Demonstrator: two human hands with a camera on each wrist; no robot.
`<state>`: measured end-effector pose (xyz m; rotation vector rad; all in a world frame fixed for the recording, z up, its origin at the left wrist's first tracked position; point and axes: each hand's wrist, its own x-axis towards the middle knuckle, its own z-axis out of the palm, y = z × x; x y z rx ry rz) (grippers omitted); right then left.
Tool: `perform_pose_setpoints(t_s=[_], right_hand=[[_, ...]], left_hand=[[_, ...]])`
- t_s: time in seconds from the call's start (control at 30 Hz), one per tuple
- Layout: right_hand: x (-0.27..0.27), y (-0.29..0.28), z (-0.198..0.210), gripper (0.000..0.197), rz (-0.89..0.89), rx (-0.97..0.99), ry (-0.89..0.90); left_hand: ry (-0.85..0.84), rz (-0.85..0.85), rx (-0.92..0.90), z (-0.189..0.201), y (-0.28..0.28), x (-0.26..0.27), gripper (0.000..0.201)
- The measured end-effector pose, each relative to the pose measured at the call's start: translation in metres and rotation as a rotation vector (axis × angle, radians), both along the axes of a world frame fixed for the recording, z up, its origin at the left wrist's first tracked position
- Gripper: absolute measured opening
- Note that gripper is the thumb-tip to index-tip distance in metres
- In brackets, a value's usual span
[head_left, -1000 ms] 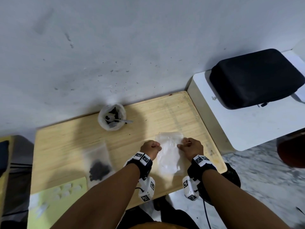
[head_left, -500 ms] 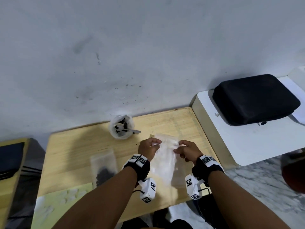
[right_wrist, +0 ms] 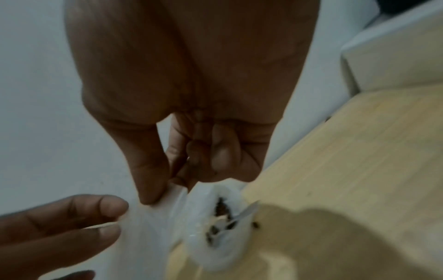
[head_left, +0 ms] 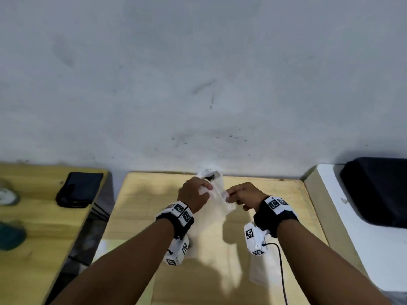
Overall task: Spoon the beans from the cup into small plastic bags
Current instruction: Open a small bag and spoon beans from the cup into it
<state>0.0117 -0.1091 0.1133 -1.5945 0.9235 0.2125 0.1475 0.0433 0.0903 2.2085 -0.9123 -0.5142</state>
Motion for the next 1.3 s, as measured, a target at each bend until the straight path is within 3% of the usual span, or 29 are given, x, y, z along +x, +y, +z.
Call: perform_pose_setpoints(t_s=[0.07,0.13,0.3,0.43,0.57,0.73,0.97,1.17,1.3], right_hand=[[0.015,0.007,0.004,0.015,-0.027,0.029,-0.039],[0.030,0.016,0.009,0.016,-0.034,0.044,-0.087],[0.058,0.033,0.022,0.010,0.015,0.064,-0.176],[0.067,0.032,0.024,0.009,-0.039,0.098,-0.190],[0.069,0.030,0.029,0.009,-0.034,-0.046,-0.185],[0.073,0.032,0.027,0.019,-0.008,-0.229,-0.254],[0.074,0.032,0.022,0.022,-0.024,-0.474,-0.212],[0.076,0.028,0.019,0.017,-0.090,-0.517,-0.202],[0.071,0.019,0.026,0.012,-0.080,-0.458,-0.192]], left_hand=[[-0.205,0.132,-0.025,0.004,0.010,0.006,0.011],[-0.222,0.222,-0.124,0.013,0.015,0.012,0.019],[0.121,0.241,-0.166,0.024,0.012,0.025,0.043],[0.322,0.208,-0.229,0.035,0.012,0.033,0.029],[0.354,0.221,-0.198,0.044,0.008,0.033,0.026],[0.306,0.212,-0.151,0.049,-0.001,0.029,0.026],[0.165,0.165,-0.082,0.055,-0.003,0.027,0.037],[0.159,0.124,-0.056,0.051,-0.005,0.031,0.034],[0.079,0.143,-0.133,0.042,-0.004,0.025,0.033]])
